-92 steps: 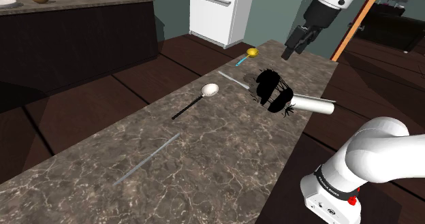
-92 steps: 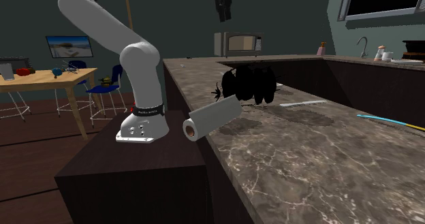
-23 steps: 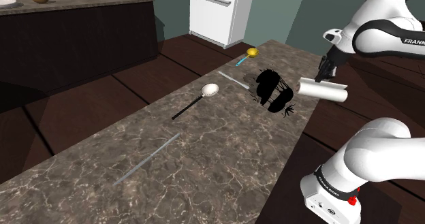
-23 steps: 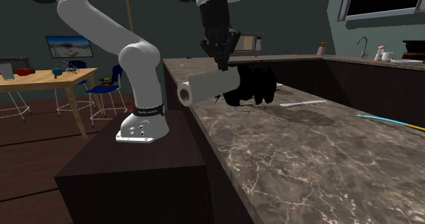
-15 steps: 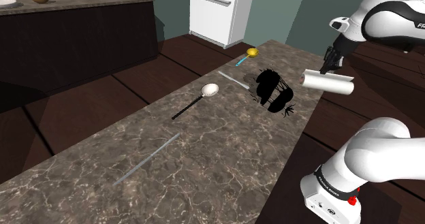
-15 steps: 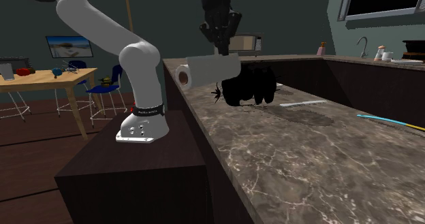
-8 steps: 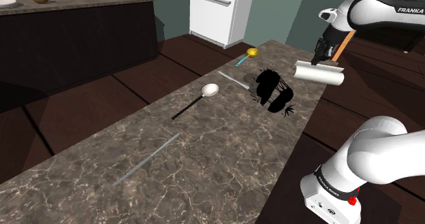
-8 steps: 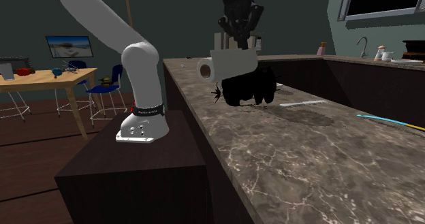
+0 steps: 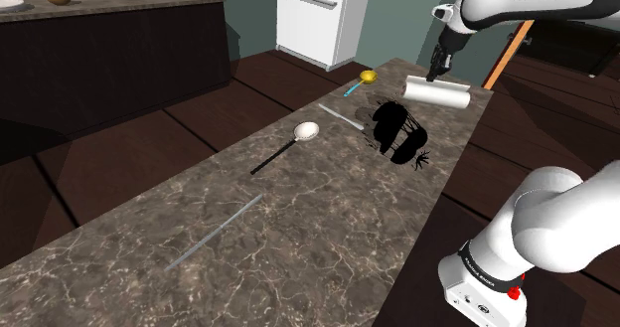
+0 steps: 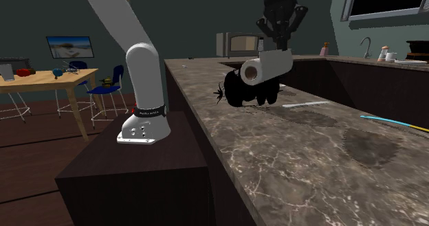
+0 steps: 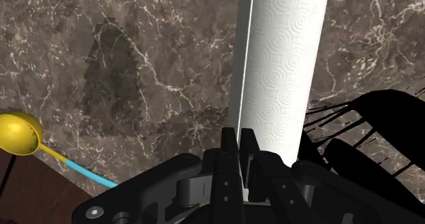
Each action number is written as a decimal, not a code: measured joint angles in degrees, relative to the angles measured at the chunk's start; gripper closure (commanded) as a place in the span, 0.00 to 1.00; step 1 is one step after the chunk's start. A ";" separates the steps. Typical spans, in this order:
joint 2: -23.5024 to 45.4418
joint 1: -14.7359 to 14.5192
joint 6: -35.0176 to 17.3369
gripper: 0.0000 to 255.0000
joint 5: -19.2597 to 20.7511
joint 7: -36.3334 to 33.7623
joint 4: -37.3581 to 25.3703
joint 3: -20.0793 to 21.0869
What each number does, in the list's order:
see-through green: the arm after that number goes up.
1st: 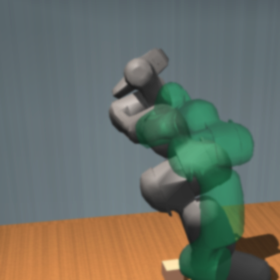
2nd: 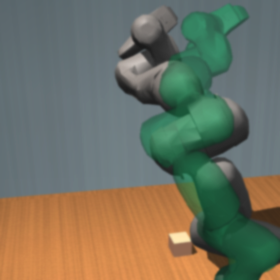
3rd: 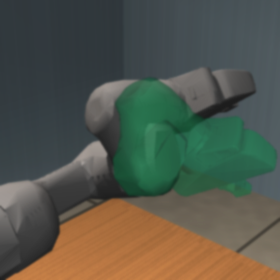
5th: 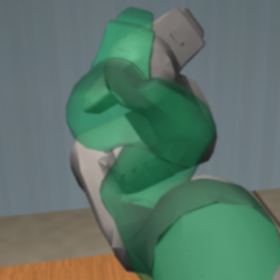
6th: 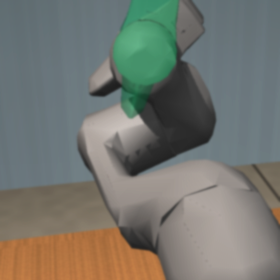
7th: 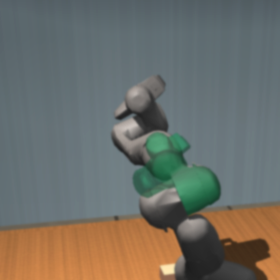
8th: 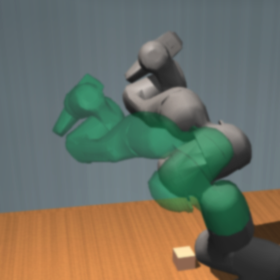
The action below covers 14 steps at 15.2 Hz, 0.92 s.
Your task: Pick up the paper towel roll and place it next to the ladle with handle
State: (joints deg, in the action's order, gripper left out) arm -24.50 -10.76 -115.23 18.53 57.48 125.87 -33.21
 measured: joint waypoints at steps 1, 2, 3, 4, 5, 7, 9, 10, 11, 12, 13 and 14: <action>2.21 -0.83 -0.16 1.00 -1.08 0.15 -1.93 -0.39; 4.96 -1.72 -0.55 1.00 -2.43 0.79 -4.22 -1.18; 7.63 -2.42 -0.83 1.00 -3.86 1.76 -6.47 -2.13; 9.69 -2.94 -1.10 1.00 -5.04 2.28 -8.06 -2.67; 12.47 -3.48 -1.35 1.00 -6.73 3.43 -10.37 -3.62; 17.84 -4.36 -1.26 1.00 -10.24 5.13 -15.04 -4.76; 24.07 -4.58 -0.45 1.00 -14.61 7.41 -21.00 -5.80; 26.40 -4.54 -0.21 1.00 -16.24 7.87 -23.08 -5.86; 29.51 -4.07 0.63 1.00 -18.44 8.98 -26.37 -6.08; 31.34 -3.64 0.54 1.00 -19.85 9.80 -27.72 -6.11; 32.31 -3.50 0.28 1.00 -20.52 9.99 -28.23 -6.01; 32.91 -3.34 -0.25 1.00 -20.98 10.25 -28.17 -5.97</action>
State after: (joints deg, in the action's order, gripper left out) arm 8.41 -14.10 -115.48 -2.46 67.73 97.70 -39.18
